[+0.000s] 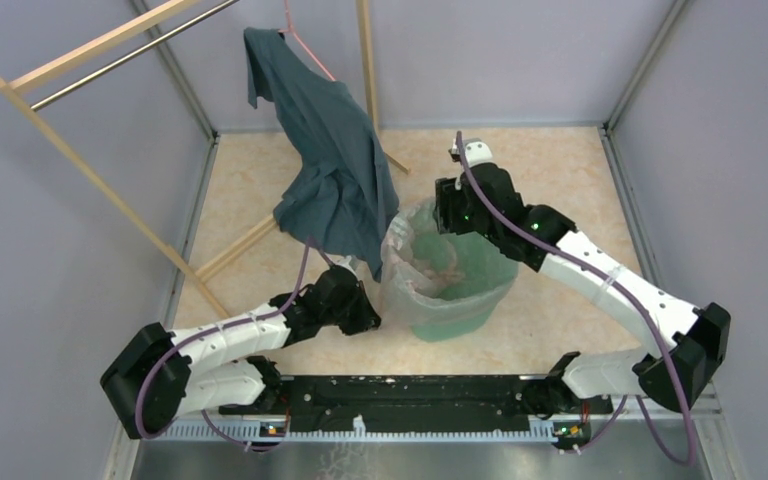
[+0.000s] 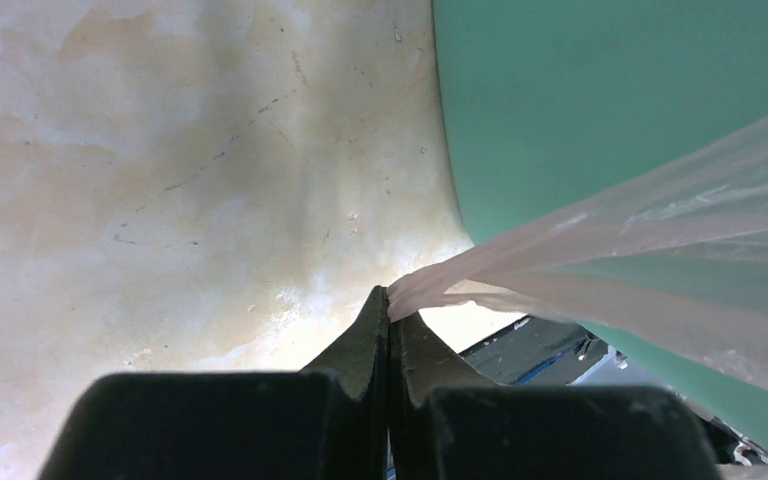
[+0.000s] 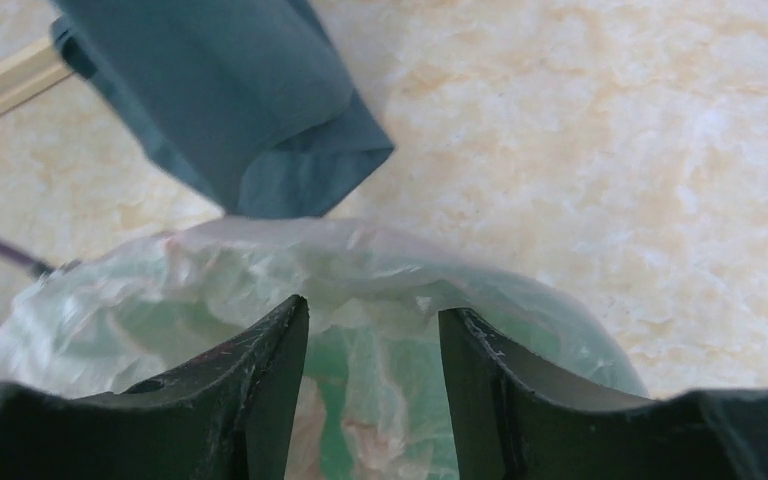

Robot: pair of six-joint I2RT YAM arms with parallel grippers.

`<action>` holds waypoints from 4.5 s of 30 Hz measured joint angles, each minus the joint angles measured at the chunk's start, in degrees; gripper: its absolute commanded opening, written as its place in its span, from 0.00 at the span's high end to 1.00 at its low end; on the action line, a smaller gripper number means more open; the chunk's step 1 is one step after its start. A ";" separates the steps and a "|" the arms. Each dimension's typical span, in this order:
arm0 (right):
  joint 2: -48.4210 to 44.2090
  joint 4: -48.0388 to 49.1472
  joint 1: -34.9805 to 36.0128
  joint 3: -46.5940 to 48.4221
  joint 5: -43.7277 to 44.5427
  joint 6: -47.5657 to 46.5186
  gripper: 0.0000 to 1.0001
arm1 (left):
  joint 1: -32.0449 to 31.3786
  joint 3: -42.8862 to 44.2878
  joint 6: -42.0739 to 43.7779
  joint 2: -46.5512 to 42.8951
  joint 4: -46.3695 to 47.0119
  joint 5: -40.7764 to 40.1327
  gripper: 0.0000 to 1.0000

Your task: Put the trash bags into the trash bin

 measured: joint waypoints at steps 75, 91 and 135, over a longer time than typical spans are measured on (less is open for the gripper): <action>0.96 1.70 3.89 -6.01 -5.18 4.39 0.29 | -0.17 1.42 0.31 1.22 0.00 0.04 1.00; 0.07 2.56 6.38 -3.72 -4.15 5.77 0.17 | -0.22 1.42 0.39 -1.29 -1.68 -0.79 1.00; 6.51 -3.21 6.47 -15.28 -13.40 6.95 0.19 | -0.22 -0.26 -0.66 -7.34 -3.89 -3.98 0.85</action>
